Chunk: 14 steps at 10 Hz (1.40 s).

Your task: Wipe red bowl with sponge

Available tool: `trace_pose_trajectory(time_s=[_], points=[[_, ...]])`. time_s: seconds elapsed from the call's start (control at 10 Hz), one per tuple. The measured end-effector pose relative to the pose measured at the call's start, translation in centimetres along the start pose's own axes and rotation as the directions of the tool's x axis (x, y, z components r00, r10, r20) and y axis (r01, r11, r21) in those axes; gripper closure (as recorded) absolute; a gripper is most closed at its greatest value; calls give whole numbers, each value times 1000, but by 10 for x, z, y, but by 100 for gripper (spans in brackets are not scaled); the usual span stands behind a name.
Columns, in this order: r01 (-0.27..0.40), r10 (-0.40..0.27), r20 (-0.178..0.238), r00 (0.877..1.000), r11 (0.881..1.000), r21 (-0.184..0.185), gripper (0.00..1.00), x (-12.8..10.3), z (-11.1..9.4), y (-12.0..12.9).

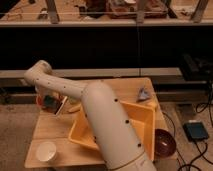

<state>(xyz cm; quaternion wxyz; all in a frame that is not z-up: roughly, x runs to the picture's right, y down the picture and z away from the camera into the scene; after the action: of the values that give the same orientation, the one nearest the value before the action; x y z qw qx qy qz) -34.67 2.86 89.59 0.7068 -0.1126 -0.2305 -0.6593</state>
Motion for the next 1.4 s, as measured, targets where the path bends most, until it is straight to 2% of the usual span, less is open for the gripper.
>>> trace_pose_trajectory(time_s=[0.3,0.6,0.8,1.0,1.3,1.4], points=[[-64,62,-48,997,997,-42,90,30,-7,35],[-78,73,-70,995,995,-61,90,60,1,32],[-71,67,-68,995,996,-60,90,71,8,14],[-46,42,-58,997,997,-61,90,72,17,-4],[18,-19,-26,999,999,-48,90,57,31,-37],[39,-39,-10,999,999,-30,90,45,33,-49]])
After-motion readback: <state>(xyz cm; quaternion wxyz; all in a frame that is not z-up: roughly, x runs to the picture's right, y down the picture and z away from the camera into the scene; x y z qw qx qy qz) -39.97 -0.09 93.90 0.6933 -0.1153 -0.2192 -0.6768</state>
